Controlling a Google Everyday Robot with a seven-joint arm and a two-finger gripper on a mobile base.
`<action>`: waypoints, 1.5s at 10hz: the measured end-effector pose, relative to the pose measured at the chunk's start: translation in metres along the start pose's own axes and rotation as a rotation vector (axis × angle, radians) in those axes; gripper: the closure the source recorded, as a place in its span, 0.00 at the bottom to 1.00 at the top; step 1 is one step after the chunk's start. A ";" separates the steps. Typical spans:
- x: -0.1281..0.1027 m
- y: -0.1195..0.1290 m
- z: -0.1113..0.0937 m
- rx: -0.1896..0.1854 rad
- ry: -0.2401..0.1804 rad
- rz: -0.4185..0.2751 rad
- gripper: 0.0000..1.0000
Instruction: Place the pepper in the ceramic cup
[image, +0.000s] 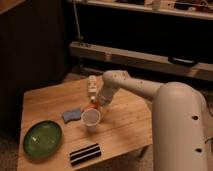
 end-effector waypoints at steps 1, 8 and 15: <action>0.001 0.000 -0.001 0.001 0.000 0.001 0.46; 0.007 0.005 -0.003 -0.034 0.008 0.011 1.00; 0.018 0.004 -0.020 -0.036 0.029 0.032 0.36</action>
